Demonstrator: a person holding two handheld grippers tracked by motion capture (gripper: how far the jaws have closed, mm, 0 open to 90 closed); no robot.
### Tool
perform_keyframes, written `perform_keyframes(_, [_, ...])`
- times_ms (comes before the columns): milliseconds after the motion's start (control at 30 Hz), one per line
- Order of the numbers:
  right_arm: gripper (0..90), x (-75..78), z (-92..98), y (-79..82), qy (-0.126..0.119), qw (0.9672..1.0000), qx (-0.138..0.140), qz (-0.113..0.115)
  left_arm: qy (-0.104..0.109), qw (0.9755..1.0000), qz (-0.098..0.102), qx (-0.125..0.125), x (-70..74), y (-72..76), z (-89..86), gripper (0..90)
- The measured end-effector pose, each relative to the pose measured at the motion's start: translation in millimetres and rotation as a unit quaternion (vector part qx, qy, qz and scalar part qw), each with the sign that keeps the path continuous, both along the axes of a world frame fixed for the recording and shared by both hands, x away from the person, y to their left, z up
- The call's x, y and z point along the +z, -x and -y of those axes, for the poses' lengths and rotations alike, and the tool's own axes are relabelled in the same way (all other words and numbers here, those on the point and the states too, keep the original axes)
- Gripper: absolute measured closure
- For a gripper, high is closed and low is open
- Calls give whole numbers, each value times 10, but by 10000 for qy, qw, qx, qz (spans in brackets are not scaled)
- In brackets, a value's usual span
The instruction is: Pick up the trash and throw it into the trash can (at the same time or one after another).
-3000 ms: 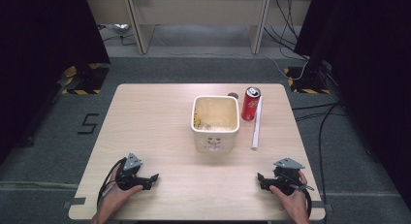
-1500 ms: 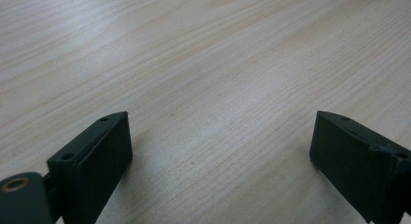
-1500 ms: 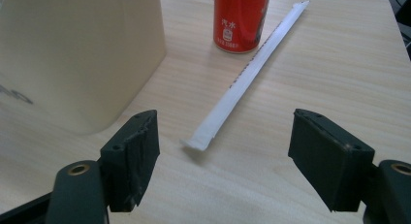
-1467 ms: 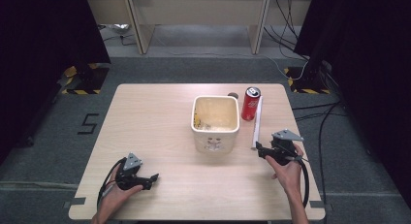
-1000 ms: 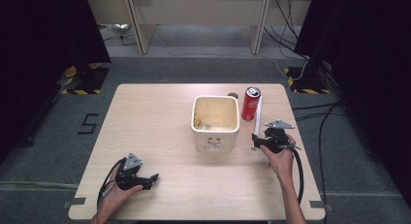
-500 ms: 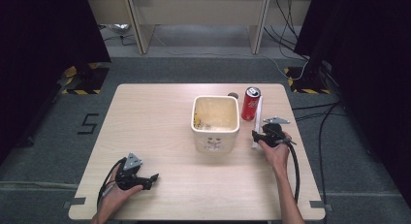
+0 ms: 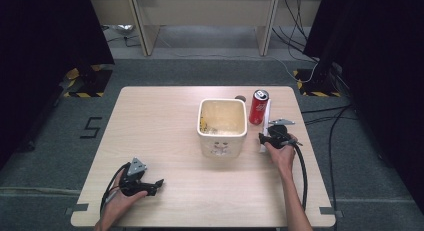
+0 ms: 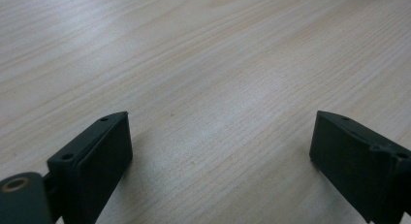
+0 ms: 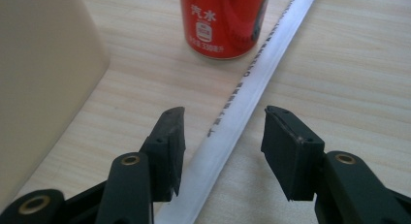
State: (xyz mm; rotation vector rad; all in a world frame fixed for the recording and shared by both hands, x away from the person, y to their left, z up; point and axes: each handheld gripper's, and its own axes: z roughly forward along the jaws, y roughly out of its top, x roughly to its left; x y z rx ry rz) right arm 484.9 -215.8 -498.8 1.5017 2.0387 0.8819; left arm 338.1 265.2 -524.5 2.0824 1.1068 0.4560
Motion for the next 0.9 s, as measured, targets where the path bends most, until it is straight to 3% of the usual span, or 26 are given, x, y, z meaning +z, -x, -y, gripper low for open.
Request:
perform_keyframes(167, [535,-42,51,-48,-67,9999,-101,-10,2,10000,-1,-3,0,0,0,74])
perform_keyframes(500, [602,-69,-4,-160,100,9999,-46,-103,-1,10000,0,1,0,0,0,74])
perform_keyframes(900, [773,-74,108,-135,-148,9997,-160,-95,-1,10000,-1,2,0,0,0,73])
